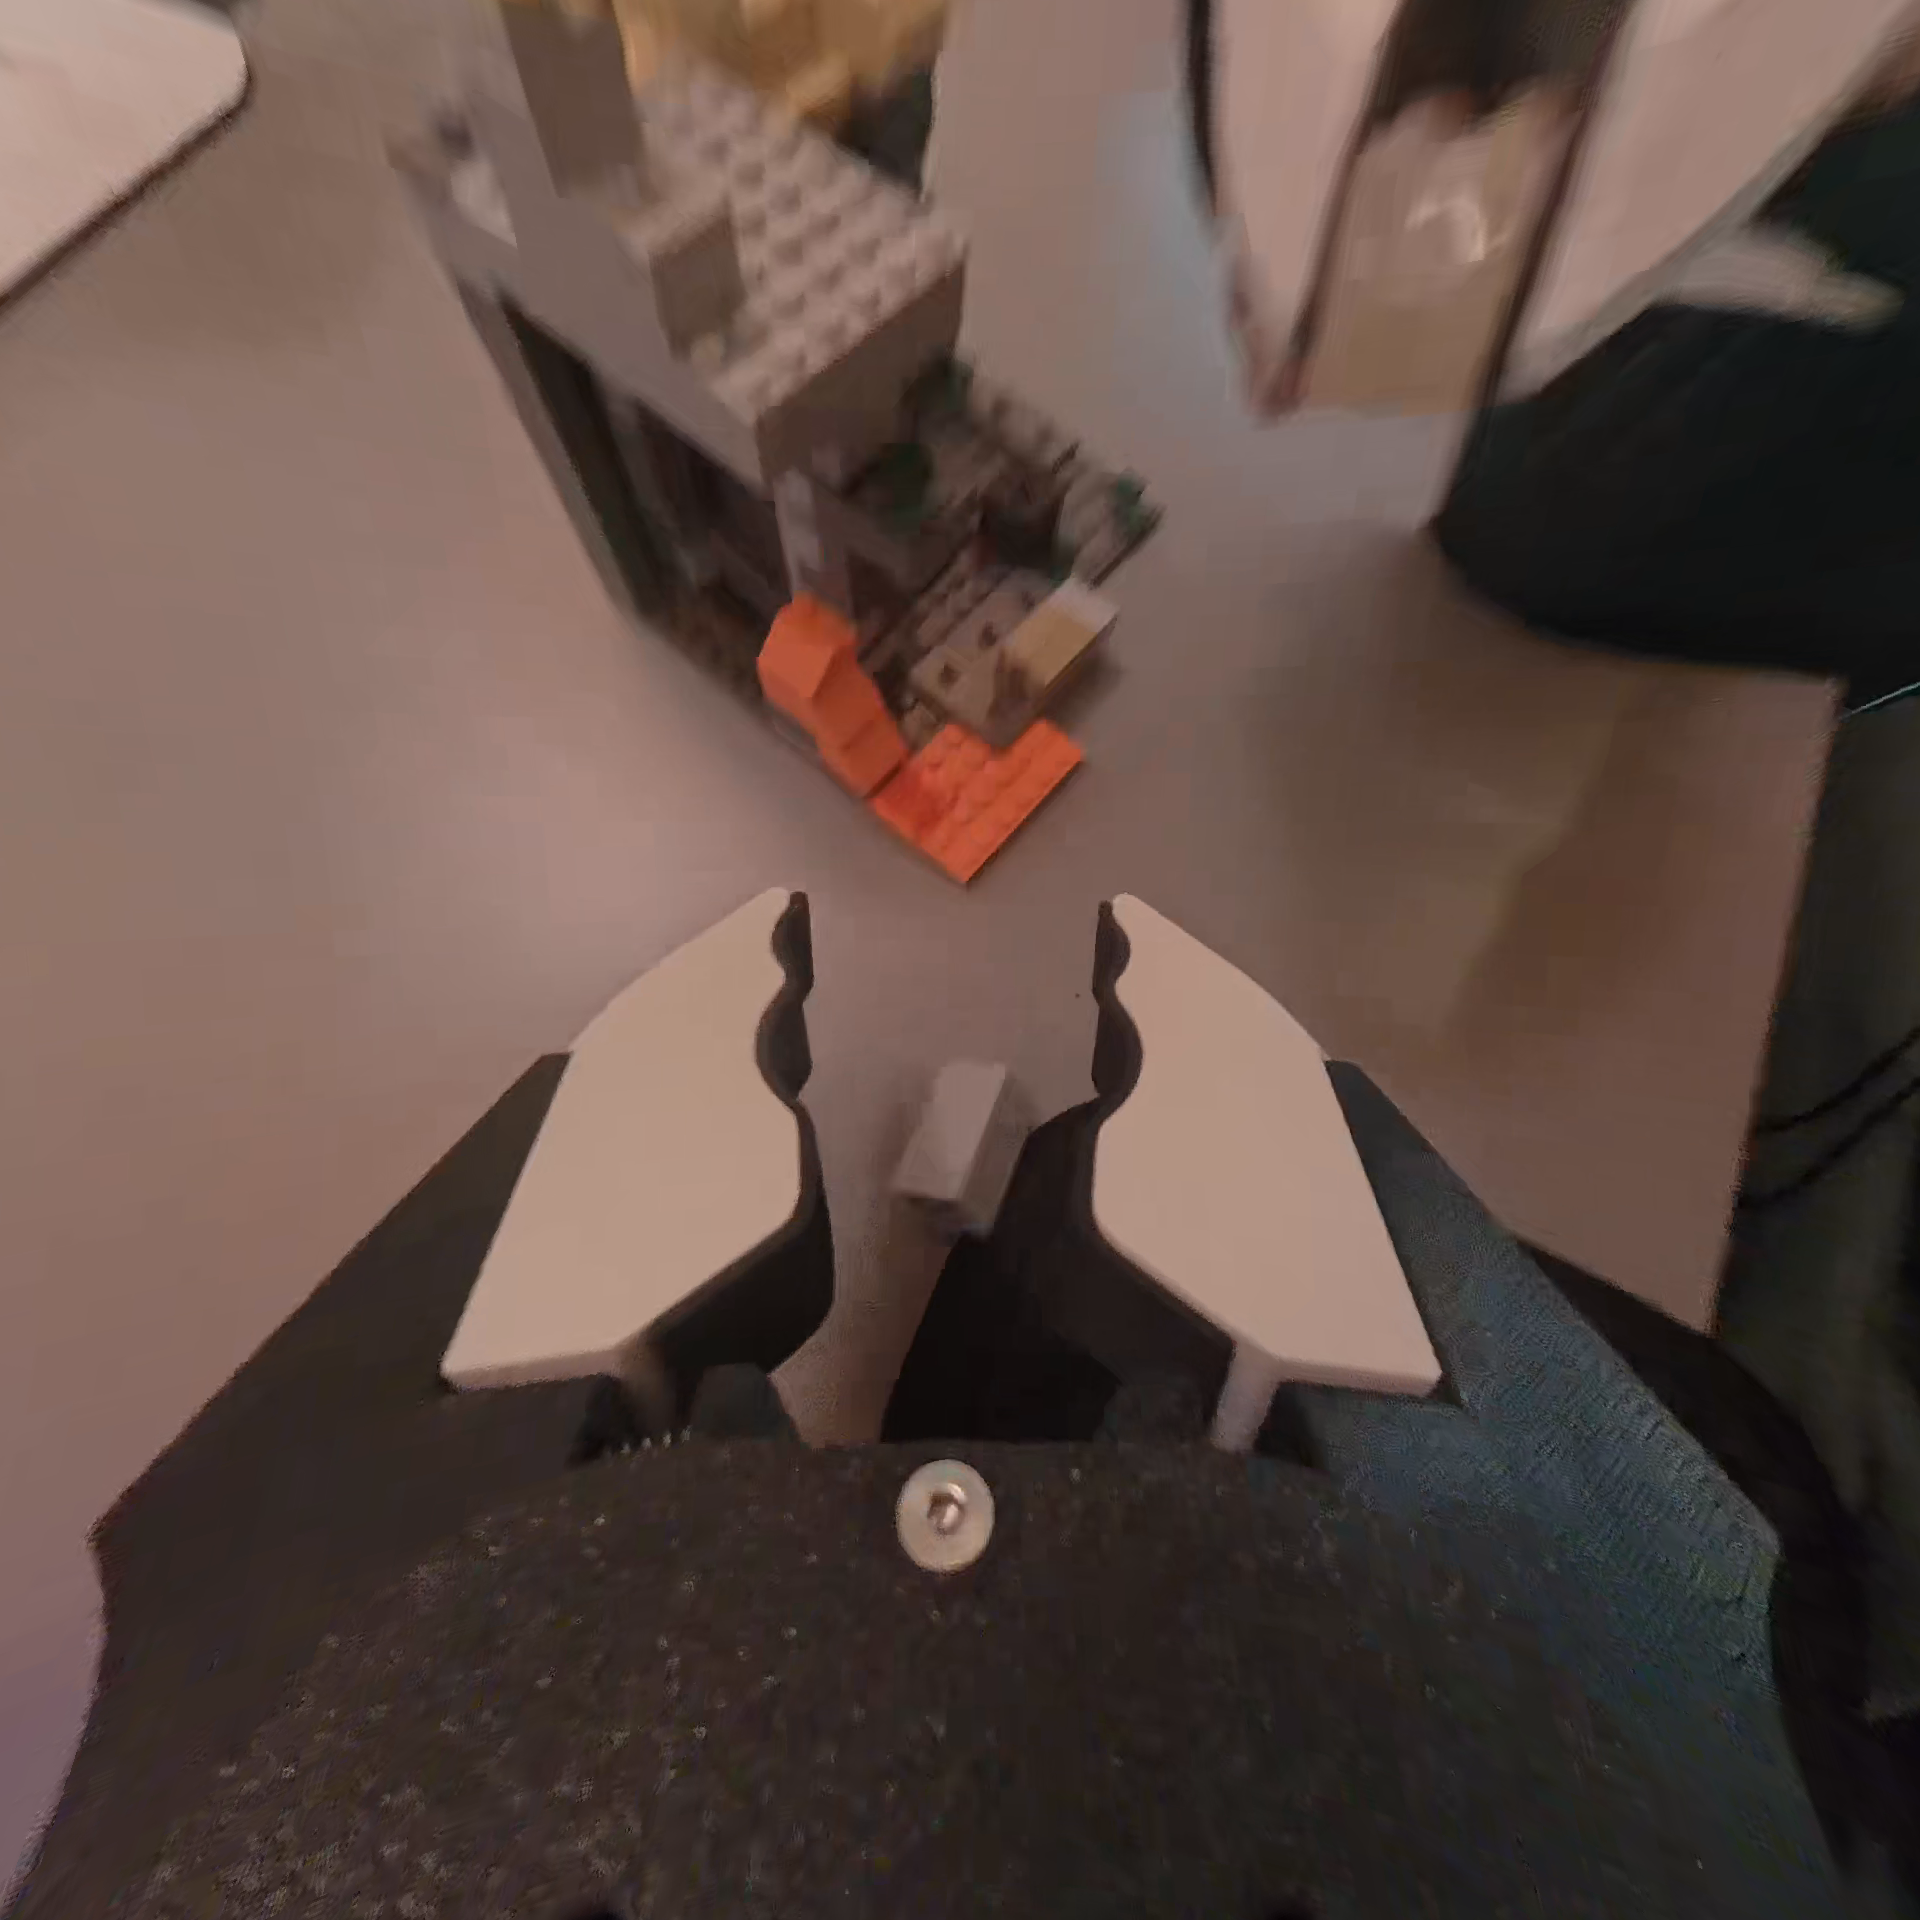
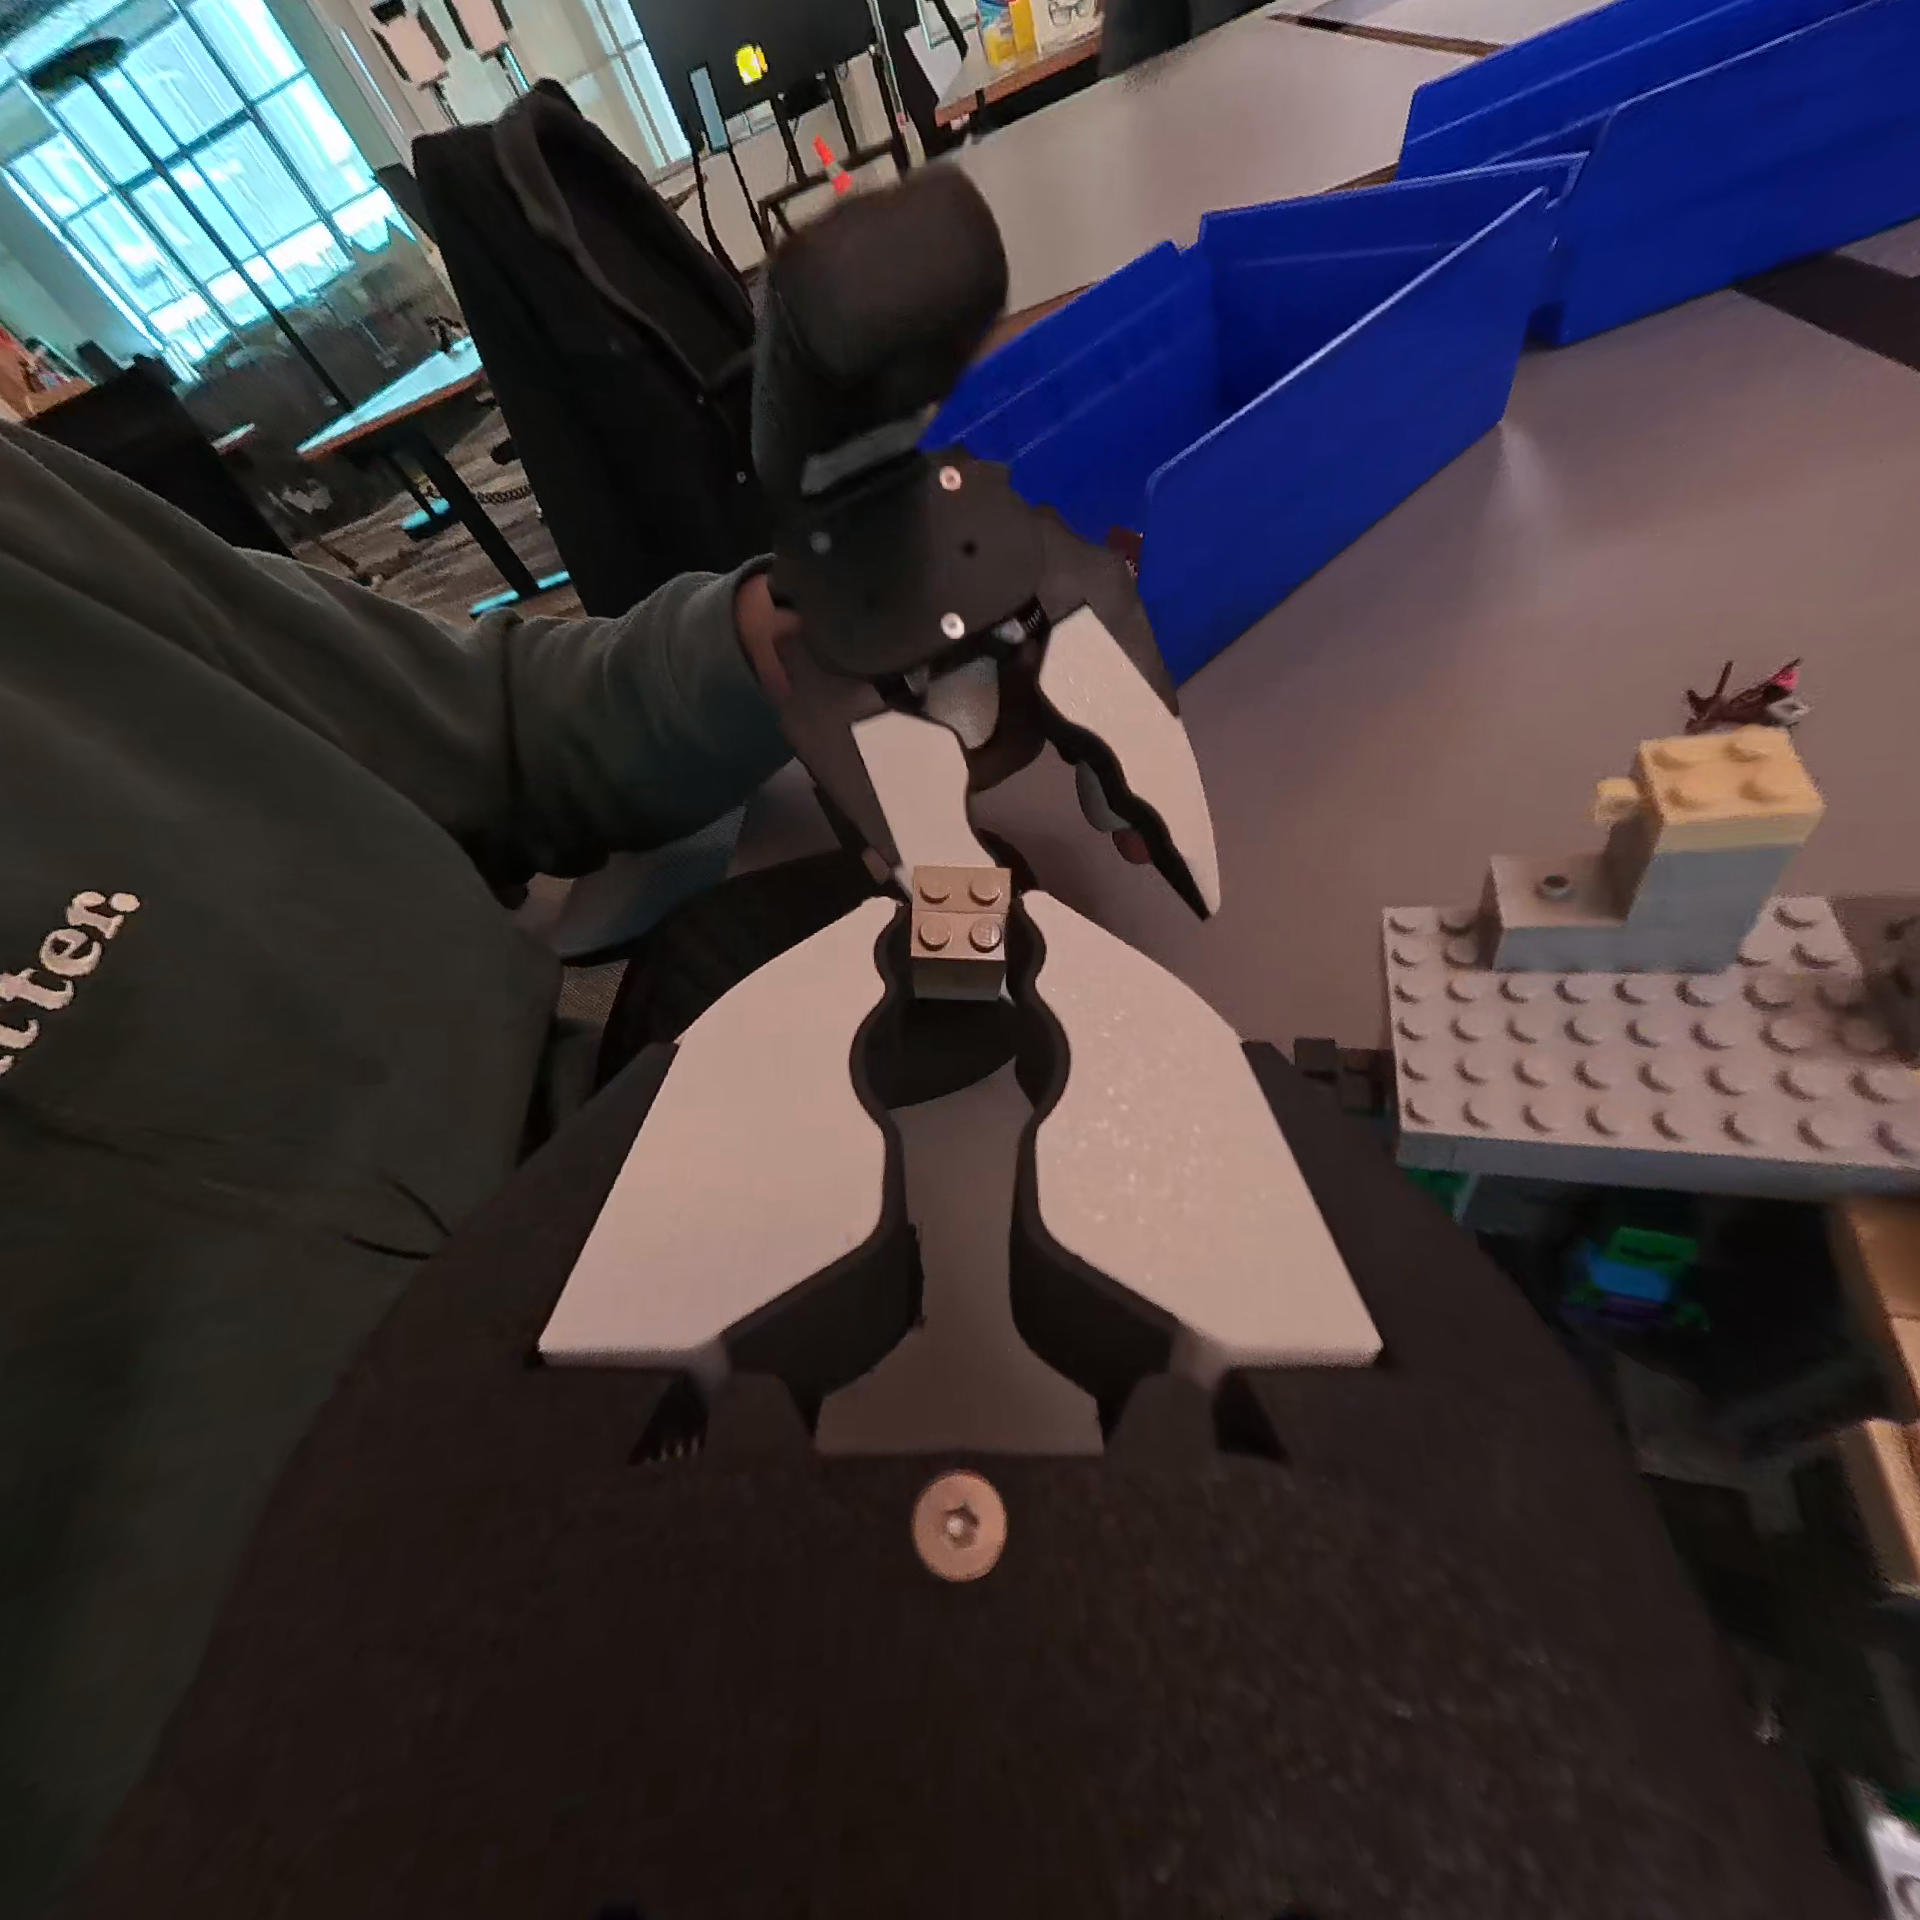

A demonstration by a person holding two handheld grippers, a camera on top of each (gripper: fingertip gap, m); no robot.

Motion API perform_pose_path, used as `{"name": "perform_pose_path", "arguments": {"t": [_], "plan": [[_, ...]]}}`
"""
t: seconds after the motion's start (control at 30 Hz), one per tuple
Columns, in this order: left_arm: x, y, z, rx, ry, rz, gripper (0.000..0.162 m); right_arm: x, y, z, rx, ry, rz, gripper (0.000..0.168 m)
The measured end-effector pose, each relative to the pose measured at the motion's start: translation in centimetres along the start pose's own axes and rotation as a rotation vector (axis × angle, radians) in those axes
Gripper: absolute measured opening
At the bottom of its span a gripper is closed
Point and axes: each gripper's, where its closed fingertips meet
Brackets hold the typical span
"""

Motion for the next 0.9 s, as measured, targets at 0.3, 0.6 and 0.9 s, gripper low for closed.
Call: {"name": "perform_pose_path", "arguments": {"t": [0.3,0.6,0.9], "plan": [[-9.1,1.7,-4.8,-0.170,-0.372,-0.530,0.030,-2.3,-0.3,0.6,-0.012,-0.313,-0.347,0.017],[-10.2,1.9,-6.3,-0.320,-0.716,-0.524,0.010,-1.5,-0.6,1.9,-0.070,-0.547,-0.404,0.017],[-10.3,2.4,-6.8,-0.431,-0.874,-0.473,0.027,-2.2,-0.1,3.0,-0.115,-0.566,-0.412,0.017]]}}
Point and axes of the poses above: each gripper's, where its closed fingertips meet, y back along the fingers, x out of its underside, z = x × y across the jaws, and after that the axes turned 14 degrees about -z, right-handed
